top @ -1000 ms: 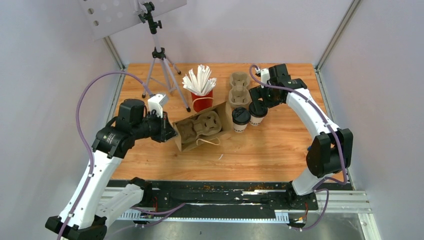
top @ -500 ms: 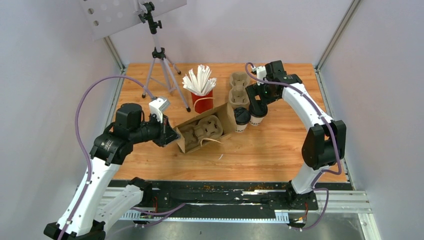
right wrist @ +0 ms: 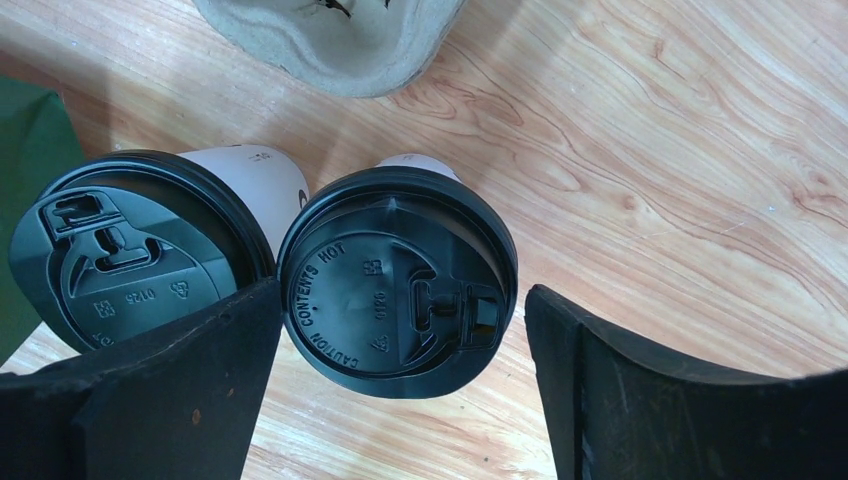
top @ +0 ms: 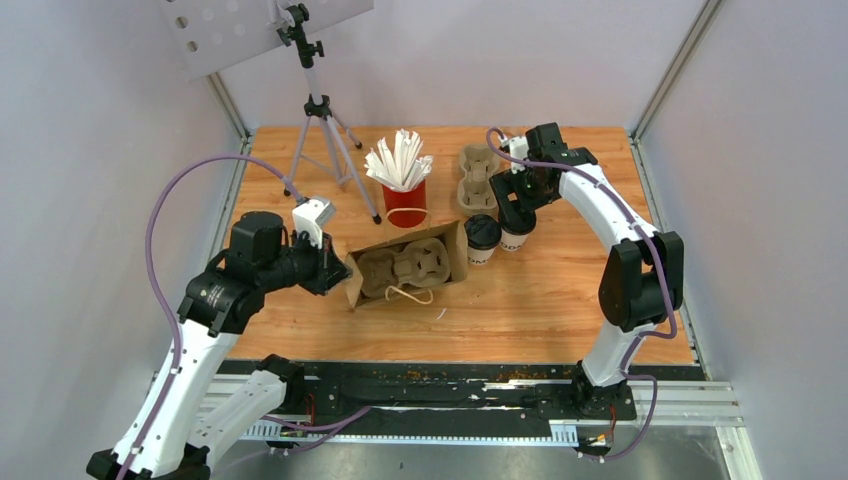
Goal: Pack the takeout coffee
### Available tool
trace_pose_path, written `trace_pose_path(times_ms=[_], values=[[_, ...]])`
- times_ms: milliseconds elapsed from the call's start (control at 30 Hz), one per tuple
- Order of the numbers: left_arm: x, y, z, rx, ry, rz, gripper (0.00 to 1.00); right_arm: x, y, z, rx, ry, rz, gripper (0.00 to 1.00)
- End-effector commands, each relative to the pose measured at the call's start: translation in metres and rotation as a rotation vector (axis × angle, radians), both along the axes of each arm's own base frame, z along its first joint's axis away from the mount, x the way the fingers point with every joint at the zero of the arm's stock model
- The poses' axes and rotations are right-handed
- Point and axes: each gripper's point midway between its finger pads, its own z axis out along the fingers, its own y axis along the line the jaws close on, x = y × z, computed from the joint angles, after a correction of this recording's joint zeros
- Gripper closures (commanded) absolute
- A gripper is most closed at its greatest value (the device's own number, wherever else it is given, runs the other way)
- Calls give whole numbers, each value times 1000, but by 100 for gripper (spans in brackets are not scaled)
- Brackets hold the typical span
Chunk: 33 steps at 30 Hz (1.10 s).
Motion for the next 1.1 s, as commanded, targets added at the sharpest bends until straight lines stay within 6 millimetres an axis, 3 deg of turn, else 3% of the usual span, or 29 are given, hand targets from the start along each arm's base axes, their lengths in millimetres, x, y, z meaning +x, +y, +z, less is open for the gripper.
trace_pose_path(times_ms=[0,167,733,1067], values=[[6,13,2,59,-17,68,98,9,2,6,3,-28,14,11],[12,20,8,85,-27,114,97,5,-1,2,-11,-23,14,12],[21,11,27,29,-34,117,96,-2,-4,-7,-22,0,-3,11],[22,15,27,42,6,165,97,-4,-5,-9,-25,7,-8,25]])
